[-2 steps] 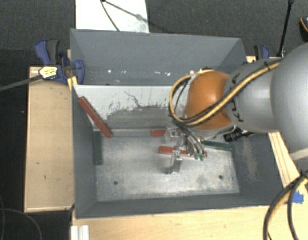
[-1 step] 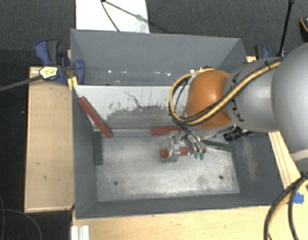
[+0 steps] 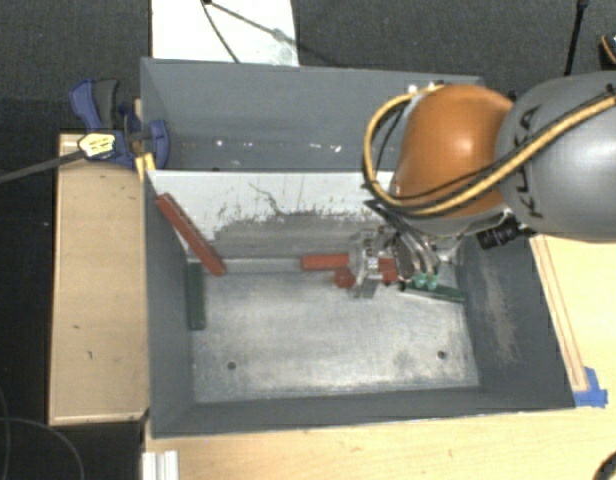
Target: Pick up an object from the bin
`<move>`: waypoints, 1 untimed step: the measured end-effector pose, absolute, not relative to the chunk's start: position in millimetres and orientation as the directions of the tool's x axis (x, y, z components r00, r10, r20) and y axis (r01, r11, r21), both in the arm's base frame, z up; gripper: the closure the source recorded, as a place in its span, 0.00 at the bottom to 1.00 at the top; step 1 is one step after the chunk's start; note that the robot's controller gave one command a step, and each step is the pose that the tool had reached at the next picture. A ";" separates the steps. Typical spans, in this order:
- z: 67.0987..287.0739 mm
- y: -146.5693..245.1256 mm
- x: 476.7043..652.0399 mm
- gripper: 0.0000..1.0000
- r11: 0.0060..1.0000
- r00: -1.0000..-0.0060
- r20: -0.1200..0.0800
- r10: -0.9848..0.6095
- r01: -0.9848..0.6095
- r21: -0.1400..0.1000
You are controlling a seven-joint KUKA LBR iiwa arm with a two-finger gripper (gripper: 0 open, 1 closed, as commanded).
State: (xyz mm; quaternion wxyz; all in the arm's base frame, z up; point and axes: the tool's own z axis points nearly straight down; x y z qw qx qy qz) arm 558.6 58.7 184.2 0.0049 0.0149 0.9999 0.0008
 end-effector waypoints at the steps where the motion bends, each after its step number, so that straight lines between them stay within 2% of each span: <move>1: 232.4 68.1 566.3 1.00 0.950 -0.950 -0.009 -0.311 -0.311 -0.001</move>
Offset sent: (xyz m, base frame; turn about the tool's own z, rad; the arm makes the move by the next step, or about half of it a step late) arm 0.0060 0.0090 0.0458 -0.3458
